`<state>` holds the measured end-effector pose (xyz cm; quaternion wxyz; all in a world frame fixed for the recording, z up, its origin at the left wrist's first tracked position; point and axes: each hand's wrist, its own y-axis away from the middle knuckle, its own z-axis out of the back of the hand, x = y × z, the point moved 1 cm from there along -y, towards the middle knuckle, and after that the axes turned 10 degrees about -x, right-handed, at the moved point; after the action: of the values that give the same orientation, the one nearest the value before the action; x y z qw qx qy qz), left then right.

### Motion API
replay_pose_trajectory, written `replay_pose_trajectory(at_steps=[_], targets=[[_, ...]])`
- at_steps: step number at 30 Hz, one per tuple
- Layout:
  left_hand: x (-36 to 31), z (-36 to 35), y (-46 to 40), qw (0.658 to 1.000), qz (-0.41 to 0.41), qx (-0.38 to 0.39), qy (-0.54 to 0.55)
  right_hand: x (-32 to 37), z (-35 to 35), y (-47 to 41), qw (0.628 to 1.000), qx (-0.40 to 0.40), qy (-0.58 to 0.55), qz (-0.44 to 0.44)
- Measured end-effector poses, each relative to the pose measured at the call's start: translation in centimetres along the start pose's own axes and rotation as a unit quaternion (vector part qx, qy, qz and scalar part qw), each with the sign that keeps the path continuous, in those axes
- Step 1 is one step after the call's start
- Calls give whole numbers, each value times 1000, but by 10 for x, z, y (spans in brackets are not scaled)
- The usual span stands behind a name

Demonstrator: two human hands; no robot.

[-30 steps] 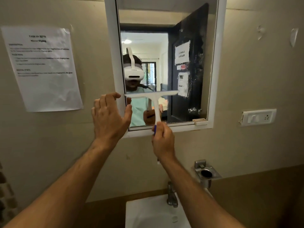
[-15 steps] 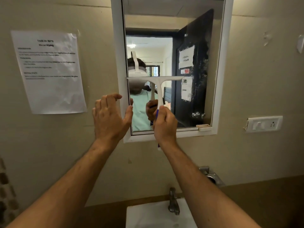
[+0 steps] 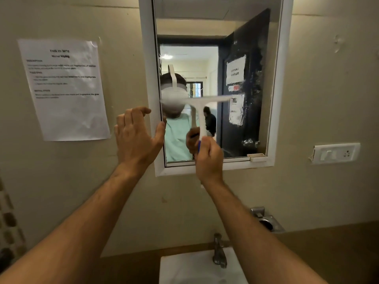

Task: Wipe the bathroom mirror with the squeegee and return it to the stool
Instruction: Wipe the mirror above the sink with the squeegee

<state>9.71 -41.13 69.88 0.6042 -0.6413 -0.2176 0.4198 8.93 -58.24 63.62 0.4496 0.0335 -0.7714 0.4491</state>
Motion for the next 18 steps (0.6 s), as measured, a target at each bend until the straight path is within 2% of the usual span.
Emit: replay_pose_trajectory(at_steps=[5,13,18], targets=[[-3,-3,-7,1000,-3,-8,-1,36,-21,-37,999,-9,44,28],[6,-5,-3,1000,8,7,5,-46,11,46,999,15,-20,-29],[8,-5,-9,1000,0,-6,20,-15,0,17,999,10,-32,2]])
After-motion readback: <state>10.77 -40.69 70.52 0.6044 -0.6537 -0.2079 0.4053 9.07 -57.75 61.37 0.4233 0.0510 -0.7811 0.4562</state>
